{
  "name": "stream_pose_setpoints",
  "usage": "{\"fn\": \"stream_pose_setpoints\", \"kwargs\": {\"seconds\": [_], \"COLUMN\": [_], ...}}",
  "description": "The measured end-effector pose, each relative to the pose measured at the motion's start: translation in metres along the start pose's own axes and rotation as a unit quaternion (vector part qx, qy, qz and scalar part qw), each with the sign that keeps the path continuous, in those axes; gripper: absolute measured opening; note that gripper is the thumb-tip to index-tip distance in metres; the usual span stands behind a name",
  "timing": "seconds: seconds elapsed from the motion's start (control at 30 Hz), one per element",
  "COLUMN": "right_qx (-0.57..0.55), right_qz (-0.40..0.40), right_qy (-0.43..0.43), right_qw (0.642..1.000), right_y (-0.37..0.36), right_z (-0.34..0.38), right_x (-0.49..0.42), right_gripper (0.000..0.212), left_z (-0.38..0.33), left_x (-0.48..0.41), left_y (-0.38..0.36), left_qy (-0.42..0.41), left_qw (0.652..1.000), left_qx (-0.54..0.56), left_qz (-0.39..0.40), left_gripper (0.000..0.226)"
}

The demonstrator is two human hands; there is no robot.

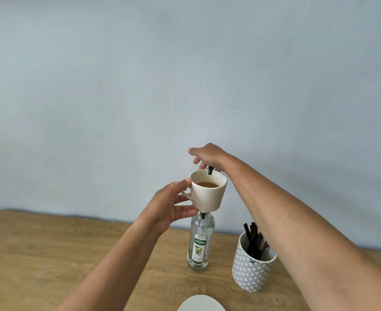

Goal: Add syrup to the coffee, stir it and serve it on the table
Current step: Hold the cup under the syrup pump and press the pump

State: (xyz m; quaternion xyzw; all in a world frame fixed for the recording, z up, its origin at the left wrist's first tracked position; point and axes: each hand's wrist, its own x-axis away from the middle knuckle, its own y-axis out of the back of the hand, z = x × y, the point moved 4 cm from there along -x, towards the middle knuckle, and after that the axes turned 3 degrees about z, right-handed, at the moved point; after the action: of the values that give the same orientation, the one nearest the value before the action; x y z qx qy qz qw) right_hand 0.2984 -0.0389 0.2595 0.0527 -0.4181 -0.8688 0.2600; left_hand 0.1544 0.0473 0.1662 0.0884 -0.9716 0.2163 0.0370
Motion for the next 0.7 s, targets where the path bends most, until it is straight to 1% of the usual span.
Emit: {"fn": "stream_pose_setpoints", "kwargs": {"seconds": [0.1, 0.23, 0.37, 0.47, 0.57, 0.7], "right_qx": [-0.011, -0.100, -0.185, -0.227, -0.232, -0.236], "right_qz": [0.001, -0.048, -0.104, -0.122, -0.096, -0.003], "right_qy": [0.003, 0.031, 0.055, 0.041, 0.012, -0.015], "right_qw": [1.000, 0.993, 0.976, 0.965, 0.968, 0.972], "right_y": [0.002, 0.011, 0.022, 0.027, 0.015, -0.027], "right_z": [0.001, 0.000, -0.012, -0.035, -0.068, -0.111], "right_x": [0.003, 0.008, 0.022, 0.039, 0.057, 0.083], "right_gripper": [0.055, 0.060, 0.056, 0.051, 0.046, 0.050], "left_z": [0.002, 0.005, 0.009, 0.016, 0.027, 0.048], "left_x": [0.001, 0.002, 0.005, 0.008, 0.011, 0.017], "left_y": [0.000, 0.003, 0.005, 0.006, 0.010, 0.015], "left_qy": [0.002, 0.006, 0.009, 0.015, 0.022, 0.039], "left_qw": [1.000, 1.000, 1.000, 1.000, 1.000, 0.999], "left_qx": [-0.002, 0.000, 0.003, 0.007, 0.004, 0.006], "left_qz": [0.000, -0.001, -0.001, -0.003, 0.003, 0.008], "left_gripper": [0.031, 0.032, 0.031, 0.029, 0.029, 0.027]}}
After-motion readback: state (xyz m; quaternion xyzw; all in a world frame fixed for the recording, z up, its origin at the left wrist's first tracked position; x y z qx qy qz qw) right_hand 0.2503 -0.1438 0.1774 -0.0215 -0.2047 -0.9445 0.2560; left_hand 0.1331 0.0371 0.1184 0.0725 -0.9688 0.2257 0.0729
